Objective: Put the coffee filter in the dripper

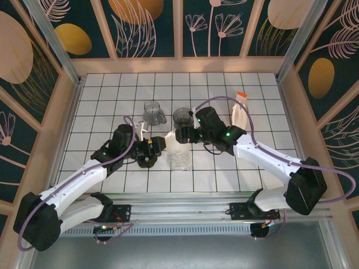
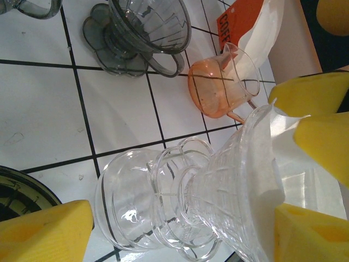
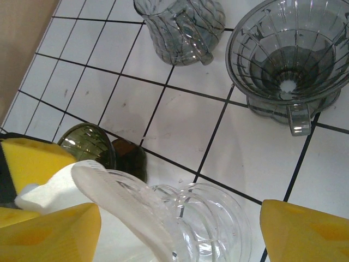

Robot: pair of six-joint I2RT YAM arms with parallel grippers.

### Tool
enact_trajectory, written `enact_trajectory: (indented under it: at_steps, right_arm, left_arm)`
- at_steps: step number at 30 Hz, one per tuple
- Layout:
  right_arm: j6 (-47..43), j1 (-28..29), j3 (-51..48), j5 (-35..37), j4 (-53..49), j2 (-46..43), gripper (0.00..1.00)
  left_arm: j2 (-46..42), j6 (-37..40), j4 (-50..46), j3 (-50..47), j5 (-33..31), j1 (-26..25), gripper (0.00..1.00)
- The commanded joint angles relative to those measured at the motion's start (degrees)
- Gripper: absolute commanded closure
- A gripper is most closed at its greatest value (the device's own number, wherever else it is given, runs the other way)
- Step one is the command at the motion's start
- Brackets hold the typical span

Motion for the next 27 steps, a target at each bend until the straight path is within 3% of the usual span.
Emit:
enact_trajectory:
  at_steps: [1, 13, 27]
  right_arm:
    - [0.8, 0.6, -1.4, -1.0, -1.8, -1.8, 0.23]
    - [0.8, 0.8, -1.1, -0.8, -5.3, 2.2, 0.25]
    - [-1.6, 1.3, 7.1, -2.6, -14.5, 5.4, 0.23]
  left_arm:
    - [0.4, 0.4, 1.3, -0.6, 0.7, -0.2, 0.19]
    - [0.3, 0.5, 1.4, -0.7, 0.7, -0.2, 0.18]
    - [0.0, 0.8, 1.3, -0.6, 0.5, -0.2, 0.18]
